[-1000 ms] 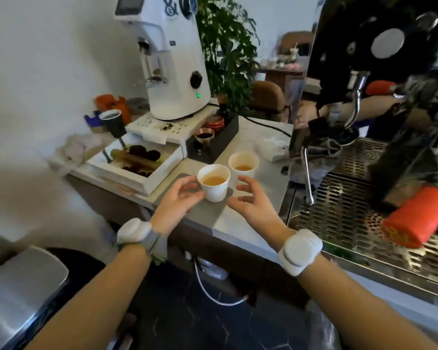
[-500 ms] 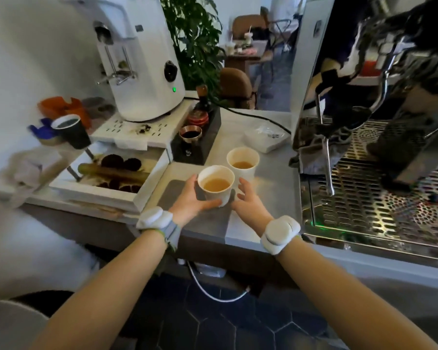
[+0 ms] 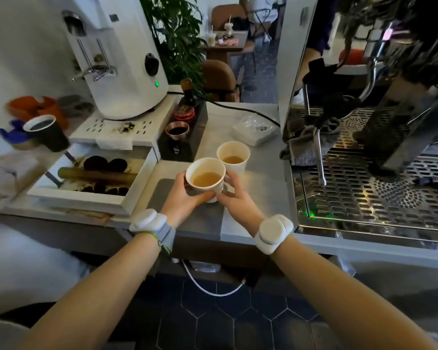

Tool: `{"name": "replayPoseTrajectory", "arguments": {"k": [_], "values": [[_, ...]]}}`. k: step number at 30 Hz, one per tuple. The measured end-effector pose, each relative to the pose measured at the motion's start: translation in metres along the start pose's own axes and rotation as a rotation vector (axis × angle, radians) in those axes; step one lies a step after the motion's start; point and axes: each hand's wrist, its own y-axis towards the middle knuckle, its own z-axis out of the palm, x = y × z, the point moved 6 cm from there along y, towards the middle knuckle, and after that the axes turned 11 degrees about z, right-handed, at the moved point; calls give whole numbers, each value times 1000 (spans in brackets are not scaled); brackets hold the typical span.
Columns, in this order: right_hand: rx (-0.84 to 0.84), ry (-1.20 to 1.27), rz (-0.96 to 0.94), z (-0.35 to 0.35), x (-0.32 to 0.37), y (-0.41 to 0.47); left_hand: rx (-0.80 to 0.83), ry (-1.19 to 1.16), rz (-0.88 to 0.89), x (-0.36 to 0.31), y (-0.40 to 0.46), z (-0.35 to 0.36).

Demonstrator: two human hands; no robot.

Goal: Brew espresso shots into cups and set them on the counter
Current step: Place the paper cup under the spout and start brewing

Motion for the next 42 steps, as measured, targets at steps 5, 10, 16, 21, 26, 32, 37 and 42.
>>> {"name": "replayPoseTrajectory", "arguments": {"k": [5,10,16,21,26,32,37,42], "values": [[-23,24,-67,-10,19,-20,-35,-6,92,-36,-8,-9],[-90,24,-158,-34,34,-47,13,8,183,-79,-19,-7],[-119,81,-270,-84,47,-87,102,-47,241,-139,-35,23],[-130,103,-310,-126,50,-119,128,-73,291,-178,-46,59],[-145,161,-309,-169,45,-145,132,-107,289,-201,-55,102],[-120,236,-273,-210,27,-158,133,-128,251,-216,-60,145],[-146,214,-280,-249,13,-167,165,-167,278,-231,-61,188],[-156,246,-271,-284,3,-172,207,-204,264,-236,-54,226]]}}
